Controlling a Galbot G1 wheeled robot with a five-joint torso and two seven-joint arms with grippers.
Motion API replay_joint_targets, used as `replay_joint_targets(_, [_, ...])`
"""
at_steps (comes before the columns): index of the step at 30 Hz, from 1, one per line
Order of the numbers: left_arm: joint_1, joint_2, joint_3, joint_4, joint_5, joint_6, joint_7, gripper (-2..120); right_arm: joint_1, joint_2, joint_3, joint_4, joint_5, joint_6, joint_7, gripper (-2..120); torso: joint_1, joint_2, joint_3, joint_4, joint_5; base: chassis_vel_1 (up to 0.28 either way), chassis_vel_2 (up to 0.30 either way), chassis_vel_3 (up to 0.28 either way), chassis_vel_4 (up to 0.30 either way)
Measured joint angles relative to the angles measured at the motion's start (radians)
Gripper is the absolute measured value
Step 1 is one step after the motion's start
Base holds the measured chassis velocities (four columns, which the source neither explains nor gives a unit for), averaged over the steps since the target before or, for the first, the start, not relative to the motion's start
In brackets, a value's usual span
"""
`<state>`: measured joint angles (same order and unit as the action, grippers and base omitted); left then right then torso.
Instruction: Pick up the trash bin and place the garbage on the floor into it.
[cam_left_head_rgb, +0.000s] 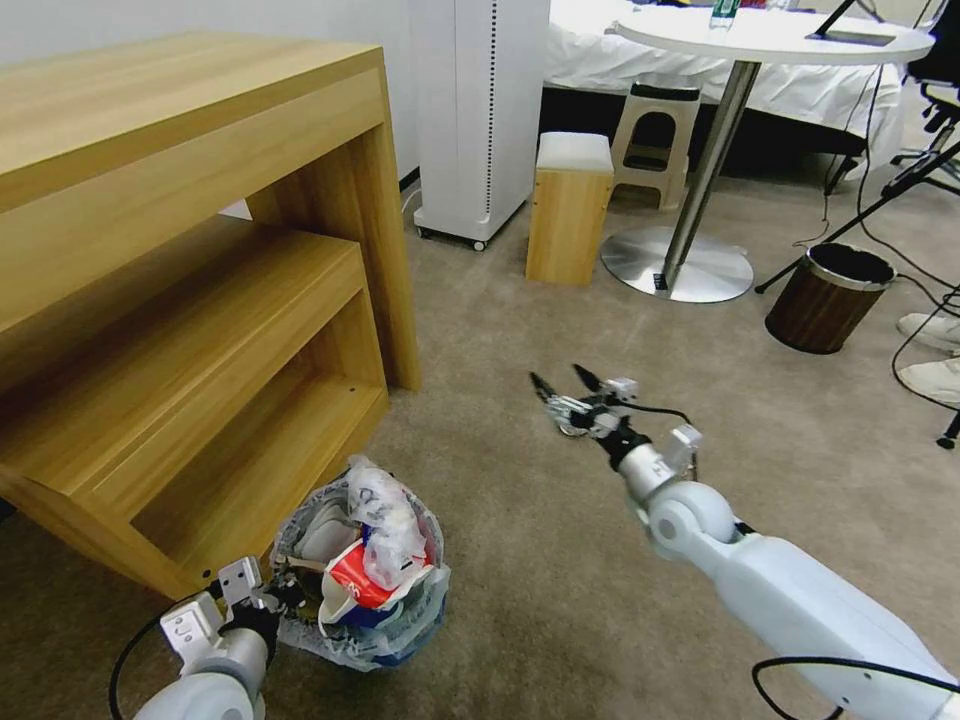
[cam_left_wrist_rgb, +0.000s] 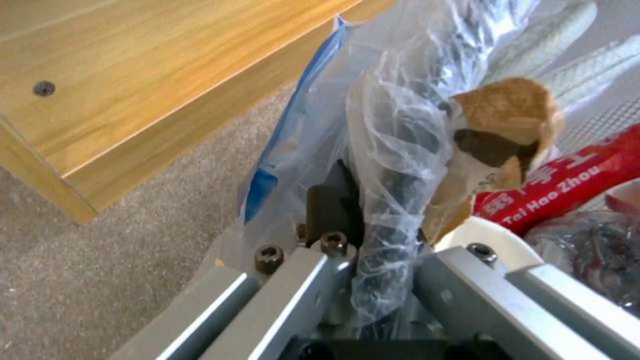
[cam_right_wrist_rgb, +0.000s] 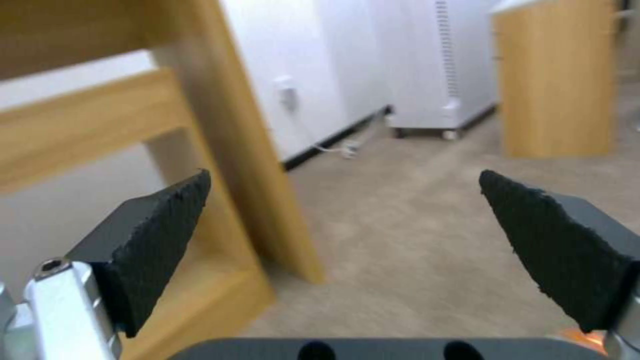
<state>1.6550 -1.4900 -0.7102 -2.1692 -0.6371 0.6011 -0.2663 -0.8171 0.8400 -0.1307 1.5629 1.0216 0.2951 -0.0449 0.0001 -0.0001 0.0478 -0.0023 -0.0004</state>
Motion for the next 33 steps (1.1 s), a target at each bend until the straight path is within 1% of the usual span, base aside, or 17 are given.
replay_joint_targets(1, [0.000, 0.003, 0.000, -0.003, 0.000, 0.000, 0.002, 0, -0.028, -0.008, 0.031, -0.005, -0.017, 0.000, 0.012, 100, 0.000, 0.000, 0.000, 0.0000, -0.0003, 0.000, 0.000, 0.000, 0.000])
replay_joint_targets(3, [0.000, 0.005, -0.001, -0.004, 0.000, 0.000, 0.003, 0, -0.039, -0.011, 0.044, -0.007, -0.025, -0.003, 0.022, 100, 0.000, 0.000, 0.000, -0.0001, -0.0003, 0.000, 0.000, 0.000, 0.000])
replay_joint_targets(6, [0.001, 0.007, 0.002, -0.006, 0.001, 0.000, 0.004, 0, -0.085, -0.017, 0.093, -0.023, -0.060, -0.012, 0.073, 100, 0.000, 0.000, 0.000, 0.0003, -0.0002, 0.000, 0.000, 0.000, 0.000])
replay_joint_targets(13, [0.006, 0.005, 0.014, -0.010, 0.018, 0.000, 0.013, 0, -0.156, -0.012, 0.157, -0.030, -0.107, -0.017, 0.108, 100, 0.000, 0.000, 0.000, 0.0000, -0.0001, 0.000, 0.000, 0.000, 0.000])
replay_joint_targets(21, [0.021, 0.000, 0.010, -0.031, 0.034, -0.002, 0.019, 0, -0.193, 0.007, 0.192, -0.008, -0.141, -0.013, 0.111, 100, 0.000, 0.000, 0.000, 0.0001, -0.0003, 0.000, 0.000, 0.000, 0.000])
replay_joint_targets(33, [0.023, 0.006, 0.007, -0.031, 0.045, -0.006, 0.022, 0, -0.229, 0.031, 0.232, -0.014, -0.184, -0.009, 0.116, 100, 0.000, 0.000, 0.000, 0.0001, -0.0004, 0.000, 0.000, 0.000, 0.000])
